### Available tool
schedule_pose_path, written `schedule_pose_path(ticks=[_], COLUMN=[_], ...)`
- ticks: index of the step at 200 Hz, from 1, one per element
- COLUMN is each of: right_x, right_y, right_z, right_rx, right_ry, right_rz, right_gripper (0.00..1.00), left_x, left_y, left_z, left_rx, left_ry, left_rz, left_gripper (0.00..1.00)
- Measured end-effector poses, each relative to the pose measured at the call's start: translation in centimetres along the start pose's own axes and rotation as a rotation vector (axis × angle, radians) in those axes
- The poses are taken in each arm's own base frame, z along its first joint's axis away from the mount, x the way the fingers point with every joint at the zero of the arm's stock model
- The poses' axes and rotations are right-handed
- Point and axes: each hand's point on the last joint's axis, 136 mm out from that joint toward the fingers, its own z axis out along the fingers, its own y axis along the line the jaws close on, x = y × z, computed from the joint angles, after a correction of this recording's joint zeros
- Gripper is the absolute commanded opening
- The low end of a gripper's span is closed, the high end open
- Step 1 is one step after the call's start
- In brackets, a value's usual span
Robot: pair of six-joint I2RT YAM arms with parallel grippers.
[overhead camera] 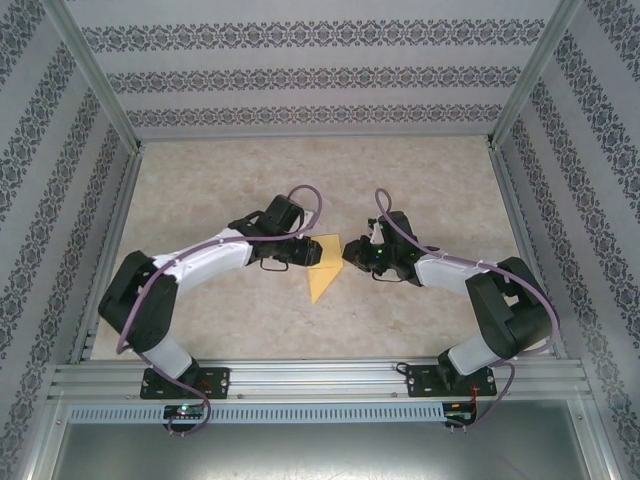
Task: Fold a paper plane with a square sheet of paper (pick it up from the middle)
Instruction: Third fold the triangle at the center of the table.
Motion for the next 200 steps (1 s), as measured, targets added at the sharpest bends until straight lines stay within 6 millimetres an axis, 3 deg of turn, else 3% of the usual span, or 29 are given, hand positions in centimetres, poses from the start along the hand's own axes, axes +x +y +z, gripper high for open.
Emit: schedule_pose_path(ticks=[30,63,106,200], right_x=[0.8,1.1,1.3,2.1], right_y=[-1.1,-1.8,-2.7,-2.1], right_z=[0.1,0.8,1.9,3.4], right_rx=[0.022,0.027,0.033,-0.023], right_ry=[0.018,0.036,0.055,0.095], right_rz=[0.016,0.030,0.058,0.059], right_gripper=[0.19,0.21,0.24,0.26], left_x=[-0.6,0.7,3.1,4.2], left_y=[-1.5,-2.1,-0.2,1.9], left_z=[-1.3,0.8,4.5,5.8], left_rx=[0.060,0.109,0.059,-0.025], left_ry=[-0.024,0.059,0.165,0.183], left_rz=[-0.011,-0.025,-0.070,-0.079], left_gripper=[0.24,0.12,0.09,0.07])
